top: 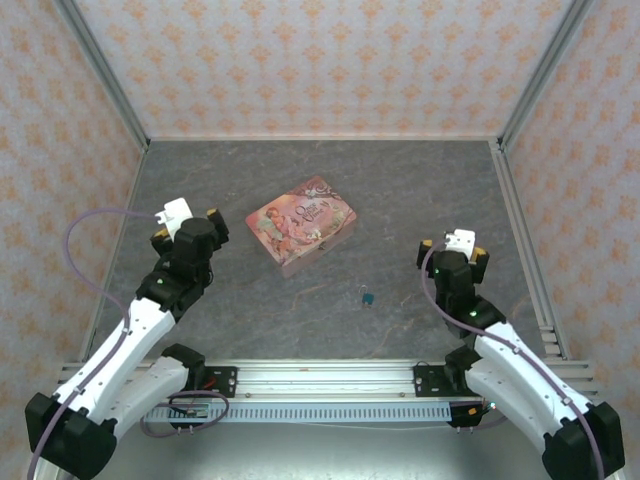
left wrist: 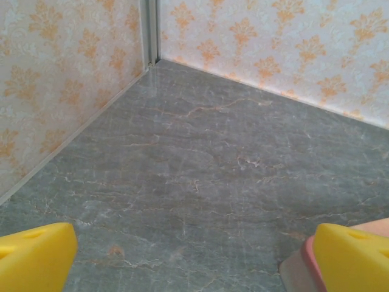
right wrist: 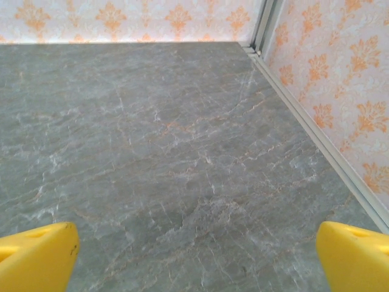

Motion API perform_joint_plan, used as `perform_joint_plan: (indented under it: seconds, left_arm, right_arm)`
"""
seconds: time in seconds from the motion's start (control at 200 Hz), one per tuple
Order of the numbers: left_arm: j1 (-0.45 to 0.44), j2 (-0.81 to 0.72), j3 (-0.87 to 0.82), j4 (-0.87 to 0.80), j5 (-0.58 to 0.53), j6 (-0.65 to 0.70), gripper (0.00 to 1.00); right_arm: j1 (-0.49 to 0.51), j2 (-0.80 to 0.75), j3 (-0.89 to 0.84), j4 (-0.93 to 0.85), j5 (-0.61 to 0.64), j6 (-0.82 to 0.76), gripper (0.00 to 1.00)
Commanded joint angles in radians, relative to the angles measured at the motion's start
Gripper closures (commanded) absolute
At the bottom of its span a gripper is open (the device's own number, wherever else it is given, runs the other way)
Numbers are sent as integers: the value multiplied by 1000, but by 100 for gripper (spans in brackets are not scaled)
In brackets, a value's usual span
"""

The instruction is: Unlock the padlock with the key

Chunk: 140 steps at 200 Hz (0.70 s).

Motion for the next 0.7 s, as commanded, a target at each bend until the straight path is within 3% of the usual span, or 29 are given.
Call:
perform_joint_plan:
  seconds: [0.0, 0.455, 0.696]
  left_arm:
    - [13, 28, -36, 93, -40, 88, 0]
    - [59, 191, -164, 439, 21, 290, 0]
    - [91, 284, -210, 643, 91, 372, 0]
  right_arm:
    - [-36, 14, -49, 218, 4, -32, 1]
    - [-248, 324, -98, 613, -174, 18, 1]
    - [-307, 502, -90, 794, -243, 22, 1]
